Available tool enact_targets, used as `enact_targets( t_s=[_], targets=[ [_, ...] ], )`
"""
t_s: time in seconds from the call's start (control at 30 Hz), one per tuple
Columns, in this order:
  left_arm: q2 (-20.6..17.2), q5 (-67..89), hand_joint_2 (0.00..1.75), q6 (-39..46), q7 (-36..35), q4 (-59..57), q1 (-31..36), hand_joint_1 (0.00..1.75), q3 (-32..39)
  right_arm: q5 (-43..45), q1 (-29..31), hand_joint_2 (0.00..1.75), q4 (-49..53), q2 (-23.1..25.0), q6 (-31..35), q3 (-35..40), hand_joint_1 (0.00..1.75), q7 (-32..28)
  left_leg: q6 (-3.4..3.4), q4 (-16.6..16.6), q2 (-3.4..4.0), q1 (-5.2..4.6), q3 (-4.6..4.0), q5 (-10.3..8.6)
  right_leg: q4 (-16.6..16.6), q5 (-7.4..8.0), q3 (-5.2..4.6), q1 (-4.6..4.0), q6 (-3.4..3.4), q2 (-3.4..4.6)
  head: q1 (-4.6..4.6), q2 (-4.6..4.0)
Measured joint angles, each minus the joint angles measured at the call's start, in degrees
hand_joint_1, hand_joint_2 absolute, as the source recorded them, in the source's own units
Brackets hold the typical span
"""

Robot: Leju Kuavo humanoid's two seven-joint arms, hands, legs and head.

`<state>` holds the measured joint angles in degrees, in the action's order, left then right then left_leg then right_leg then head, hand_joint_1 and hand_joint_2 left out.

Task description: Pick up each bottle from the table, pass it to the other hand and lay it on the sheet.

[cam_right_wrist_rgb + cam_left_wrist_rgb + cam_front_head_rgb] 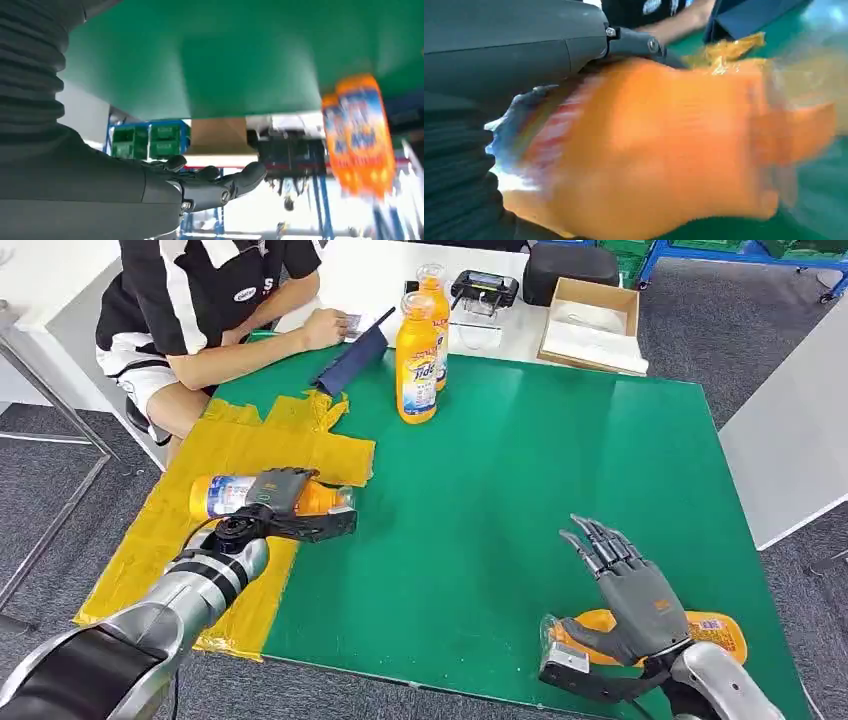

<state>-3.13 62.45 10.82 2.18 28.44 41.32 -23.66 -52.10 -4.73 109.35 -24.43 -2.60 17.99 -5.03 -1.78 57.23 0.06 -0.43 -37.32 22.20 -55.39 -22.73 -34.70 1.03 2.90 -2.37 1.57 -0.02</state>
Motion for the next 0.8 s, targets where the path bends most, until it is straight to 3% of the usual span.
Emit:
enact_targets(
  t_s=[0.2,0.47,0.67,0.8],
  targets=[
    [0.77,-6.3,1.75,-0.51,6.3,-0.74,-0.37,0.0,3.89,4.54,-3.99,1.75,-0.22,-8.82,-3.19,0.53,0.0,0.98,-0.02,0.0,-0.13,-0.06,-0.01,0.01,0.0,-0.01,0.02,0.09,0.02,-0.05,-0.02,0.0],
    [0.85,-16.56,1.75,-0.44,14.93,2.78,-2.89,0.0,9.0,6.03,-8.29,1.75,1.44,-13.58,-2.58,-0.44,0.0,4.86,-0.01,0.0,-0.02,-0.06,0.01,0.03,0.0,-0.01,-0.04,0.08,0.02,-0.01,0.0,0.0],
    [0.5,-32.52,1.75,-3.77,19.37,17.48,-8.92,0.0,12.69,8.06,-12.61,1.75,3.17,-15.73,-1.42,-3.1,0.0,9.07,-0.02,0.0,0.0,-0.06,-0.03,0.03,0.0,-0.02,-0.04,0.09,0.02,-0.01,-0.02,0.0],
    [0.0,-41.54,1.75,-6.98,20.46,30.83,-13.88,0.0,14.31,4.58,-14.18,1.75,3.23,-15.77,-1.66,-5.33,0.0,12.81,-0.01,0.0,0.03,-0.07,-0.04,0.11,0.01,-0.04,-0.08,0.1,0.02,0.01,-0.02,0.0]
  ],
)
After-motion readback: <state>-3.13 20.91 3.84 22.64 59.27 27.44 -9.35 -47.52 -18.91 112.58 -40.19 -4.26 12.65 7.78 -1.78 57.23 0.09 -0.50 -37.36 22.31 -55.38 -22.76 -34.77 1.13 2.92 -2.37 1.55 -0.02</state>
